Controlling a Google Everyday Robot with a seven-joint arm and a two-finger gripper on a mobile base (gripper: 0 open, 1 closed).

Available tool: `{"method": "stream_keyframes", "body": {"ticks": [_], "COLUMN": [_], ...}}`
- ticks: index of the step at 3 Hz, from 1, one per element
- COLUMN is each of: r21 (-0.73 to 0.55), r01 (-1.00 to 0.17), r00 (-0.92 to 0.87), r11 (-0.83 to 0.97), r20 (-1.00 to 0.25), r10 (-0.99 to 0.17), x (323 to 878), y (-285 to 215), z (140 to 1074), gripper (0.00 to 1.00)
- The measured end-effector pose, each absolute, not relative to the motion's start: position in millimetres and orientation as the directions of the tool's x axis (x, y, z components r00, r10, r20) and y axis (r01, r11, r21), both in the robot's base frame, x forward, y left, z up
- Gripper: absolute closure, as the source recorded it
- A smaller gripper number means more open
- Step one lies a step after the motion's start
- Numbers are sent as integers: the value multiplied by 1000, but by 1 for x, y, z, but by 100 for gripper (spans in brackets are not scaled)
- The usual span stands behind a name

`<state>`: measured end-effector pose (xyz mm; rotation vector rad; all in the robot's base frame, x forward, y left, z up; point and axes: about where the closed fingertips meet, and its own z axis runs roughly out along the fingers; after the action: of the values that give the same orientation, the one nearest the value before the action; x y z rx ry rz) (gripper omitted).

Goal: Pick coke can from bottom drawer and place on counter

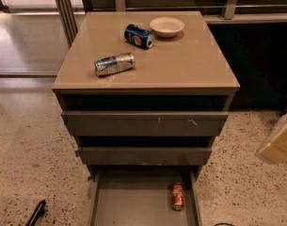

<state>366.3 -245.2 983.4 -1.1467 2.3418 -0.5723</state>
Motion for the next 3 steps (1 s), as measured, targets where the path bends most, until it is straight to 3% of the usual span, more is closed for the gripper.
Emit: {"method": "stream_keyframes", "body": {"ticks": [1,2,3], "r21": [-551,-455,-178], "r01": [-612,-549,-388], "r00": [-543,-624,-762], "r11": [567,701,904], "r20": [-229,-335,-491], "r10": [-808,-706,-423], "x": [366,369,384], "y": [-245,-255,-265], "z": [984,961,897], "gripper": [0,0,0]}}
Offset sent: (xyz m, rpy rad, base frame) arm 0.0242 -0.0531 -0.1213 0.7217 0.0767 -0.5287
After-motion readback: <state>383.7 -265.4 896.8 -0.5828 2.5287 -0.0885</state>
